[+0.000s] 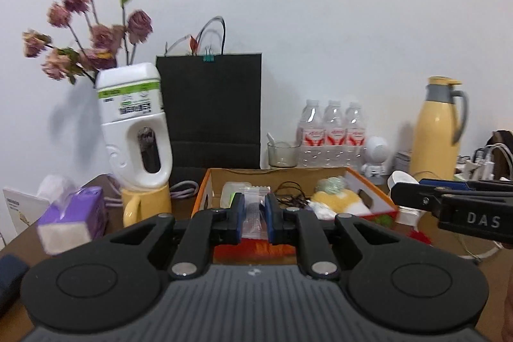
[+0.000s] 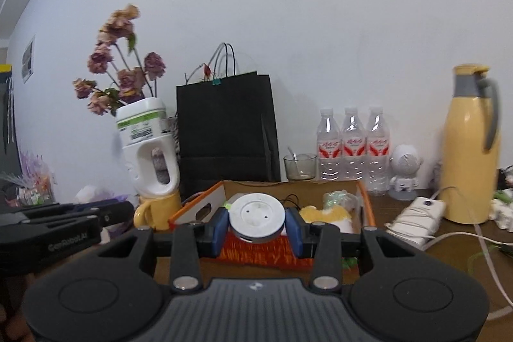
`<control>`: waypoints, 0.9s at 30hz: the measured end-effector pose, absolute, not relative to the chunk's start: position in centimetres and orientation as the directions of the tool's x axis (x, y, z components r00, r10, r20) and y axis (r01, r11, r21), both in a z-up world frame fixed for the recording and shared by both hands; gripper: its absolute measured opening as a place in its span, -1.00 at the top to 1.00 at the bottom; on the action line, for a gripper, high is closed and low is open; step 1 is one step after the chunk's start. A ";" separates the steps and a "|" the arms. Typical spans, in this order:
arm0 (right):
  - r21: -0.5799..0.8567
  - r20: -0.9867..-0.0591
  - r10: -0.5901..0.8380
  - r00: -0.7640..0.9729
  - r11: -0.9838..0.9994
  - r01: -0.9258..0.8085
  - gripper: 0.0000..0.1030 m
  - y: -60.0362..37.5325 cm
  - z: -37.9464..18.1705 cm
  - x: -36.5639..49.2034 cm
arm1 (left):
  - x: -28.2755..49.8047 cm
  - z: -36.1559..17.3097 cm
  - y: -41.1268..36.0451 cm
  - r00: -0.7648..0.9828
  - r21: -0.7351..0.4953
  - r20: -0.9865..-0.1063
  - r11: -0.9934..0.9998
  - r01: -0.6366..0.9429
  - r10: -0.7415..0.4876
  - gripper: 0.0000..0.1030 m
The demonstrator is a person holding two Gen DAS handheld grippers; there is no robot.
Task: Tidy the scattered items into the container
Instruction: 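Carry the white disc and clear wrapper toward the box with both tools, then lower the white disc and clear wrapper into the box and open both tools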
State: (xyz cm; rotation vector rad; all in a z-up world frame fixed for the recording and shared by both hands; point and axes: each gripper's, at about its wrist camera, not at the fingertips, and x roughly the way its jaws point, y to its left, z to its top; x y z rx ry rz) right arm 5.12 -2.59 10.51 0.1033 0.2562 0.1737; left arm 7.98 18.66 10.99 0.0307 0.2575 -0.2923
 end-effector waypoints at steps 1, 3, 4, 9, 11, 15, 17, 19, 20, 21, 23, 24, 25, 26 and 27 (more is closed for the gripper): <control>0.134 -0.268 0.197 0.943 0.977 -0.166 0.26 -2.7 10.8 7.0 | 9.4 11.3 18.5 0.921 -0.019 -0.270 0.958 0.286 -0.280 0.72; 0.154 -0.318 0.229 0.920 0.970 -0.188 0.26 -2.8 11.2 10.2 | 13.2 11.9 18.3 0.895 -0.067 -0.333 0.955 0.290 -0.295 0.72; 0.166 -0.342 0.243 0.908 0.966 -0.196 0.26 -2.8 11.5 11.9 | 15.1 12.2 18.2 0.884 -0.082 -0.364 0.955 0.283 -0.294 0.72; 0.173 -0.463 0.246 0.851 0.967 -0.185 0.27 -2.7 12.7 20.4 | 24.4 12.6 17.5 0.766 -0.120 -0.566 0.949 0.291 -0.306 0.72; 0.176 -0.538 0.261 0.802 0.965 -0.195 0.27 -2.5 12.7 23.8 | 28.2 12.2 17.0 0.675 -0.146 -0.659 0.938 0.316 -0.330 0.72; 0.261 -0.708 0.323 0.628 0.946 -0.193 0.27 -2.1 10.9 31.3 | 33.1 9.9 16.2 0.568 -0.132 -0.776 0.951 0.278 -0.274 0.72; 0.258 -0.761 0.306 0.573 0.952 -0.166 0.27 -1.6 9.8 33.8 | 34.5 8.7 15.3 0.528 -0.080 -0.819 0.956 0.283 -0.225 0.72; 0.219 -0.810 0.266 0.522 0.964 -0.152 0.27 -0.9 8.6 35.7 | 35.4 7.6 14.5 0.481 -0.039 -0.856 0.952 0.304 -0.189 0.70; 0.199 -0.836 0.248 0.490 0.968 -0.150 0.27 -0.5 7.9 36.6 | 35.8 7.1 14.2 0.456 -0.022 -0.874 0.951 0.310 -0.169 0.70; 0.195 -0.851 0.242 0.466 0.970 -0.147 0.27 -0.4 7.4 37.1 | 36.2 6.6 14.0 0.432 -0.010 -0.890 0.953 0.304 -0.147 0.70; 0.202 -0.877 0.240 0.417 0.970 -0.135 0.27 -0.2 6.4 38.1 | 36.9 6.1 13.9 0.405 0.008 -0.906 0.954 0.299 -0.120 0.62; 0.212 -0.885 0.245 0.397 0.969 -0.126 0.26 -0.3 6.0 38.4 | 37.1 6.2 13.9 0.405 0.008 -0.907 0.955 0.297 -0.118 0.57; 0.221 -0.888 0.249 0.386 0.968 -0.116 0.26 -0.5 5.8 38.6 | 37.2 6.4 14.1 0.407 0.000 -0.905 0.956 0.293 -0.125 0.38; 0.231 -0.889 0.253 0.382 0.967 -0.105 0.27 -0.7 5.8 38.7 | 37.3 6.7 14.3 0.403 -0.019 -0.904 0.957 0.290 -0.140 0.13; 0.235 -0.889 0.255 0.380 0.967 -0.099 0.24 -1.0 5.9 38.7 | 37.5 7.1 14.5 0.392 -0.036 -0.907 0.957 0.287 -0.152 0.07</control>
